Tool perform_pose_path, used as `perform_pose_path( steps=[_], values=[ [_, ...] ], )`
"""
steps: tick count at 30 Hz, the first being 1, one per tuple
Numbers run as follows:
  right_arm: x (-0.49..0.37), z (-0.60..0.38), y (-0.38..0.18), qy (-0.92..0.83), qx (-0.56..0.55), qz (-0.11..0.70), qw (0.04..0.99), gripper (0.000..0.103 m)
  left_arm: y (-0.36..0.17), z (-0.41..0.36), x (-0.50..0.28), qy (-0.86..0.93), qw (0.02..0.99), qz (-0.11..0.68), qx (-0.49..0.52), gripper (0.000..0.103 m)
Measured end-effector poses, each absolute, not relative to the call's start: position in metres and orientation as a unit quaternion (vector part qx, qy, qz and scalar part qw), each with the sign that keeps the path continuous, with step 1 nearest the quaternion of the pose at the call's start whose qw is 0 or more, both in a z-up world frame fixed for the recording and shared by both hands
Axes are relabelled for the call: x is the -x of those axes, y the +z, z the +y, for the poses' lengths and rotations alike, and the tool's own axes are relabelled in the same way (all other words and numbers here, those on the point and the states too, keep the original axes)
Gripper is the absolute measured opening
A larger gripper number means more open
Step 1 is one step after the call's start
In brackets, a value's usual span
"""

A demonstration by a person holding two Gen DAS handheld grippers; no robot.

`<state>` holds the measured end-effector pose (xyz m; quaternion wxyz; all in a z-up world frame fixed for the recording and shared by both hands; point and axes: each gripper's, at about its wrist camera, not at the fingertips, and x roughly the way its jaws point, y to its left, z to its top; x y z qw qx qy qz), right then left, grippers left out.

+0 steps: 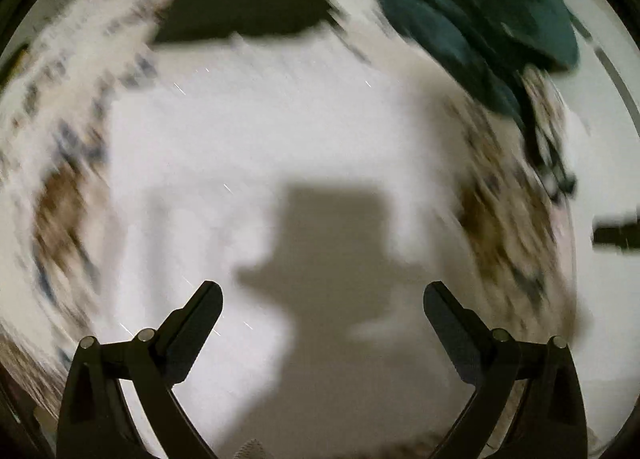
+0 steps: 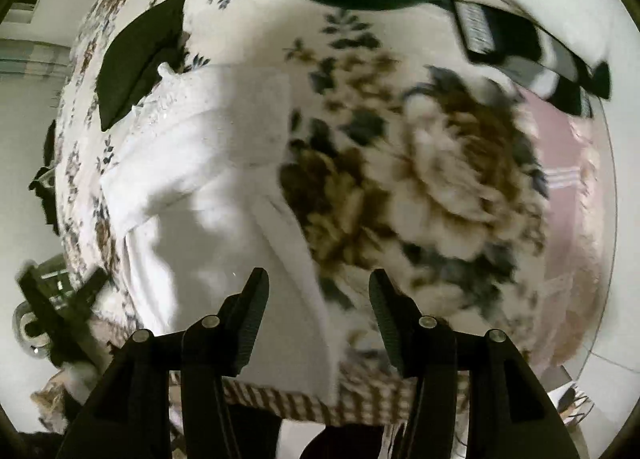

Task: Fold small clothes

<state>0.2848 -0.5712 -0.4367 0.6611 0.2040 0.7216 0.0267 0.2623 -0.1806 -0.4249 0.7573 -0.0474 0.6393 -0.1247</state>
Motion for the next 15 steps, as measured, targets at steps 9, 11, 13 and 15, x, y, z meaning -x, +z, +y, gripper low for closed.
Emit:
perform_pose_path(
  steps=[9,11,13,15],
  values=[
    [-0.363,-0.627,-0.531,0.111,-0.242,0.706,0.656,0.055,-0.514,-0.369,-0.142,-0.162,0.688,0.707,0.039,0.103],
    [-0.389,-0.621,-0.554,0.130,-0.247,0.704,0.653,0.055,-0.533,-0.390,-0.137,-0.147,0.682,0.716,0.024,0.102],
    [-0.422,-0.607,-0.580,0.162,-0.262,0.705,0.639,0.056,-0.545,-0.403,-0.135,-0.129,0.686,0.715,0.012,0.102],
    [-0.444,-0.593,-0.599,0.180,-0.279,0.705,0.626,0.056,-0.547,-0.407,-0.138,-0.115,0.704,0.700,0.005,0.068]
  ],
)
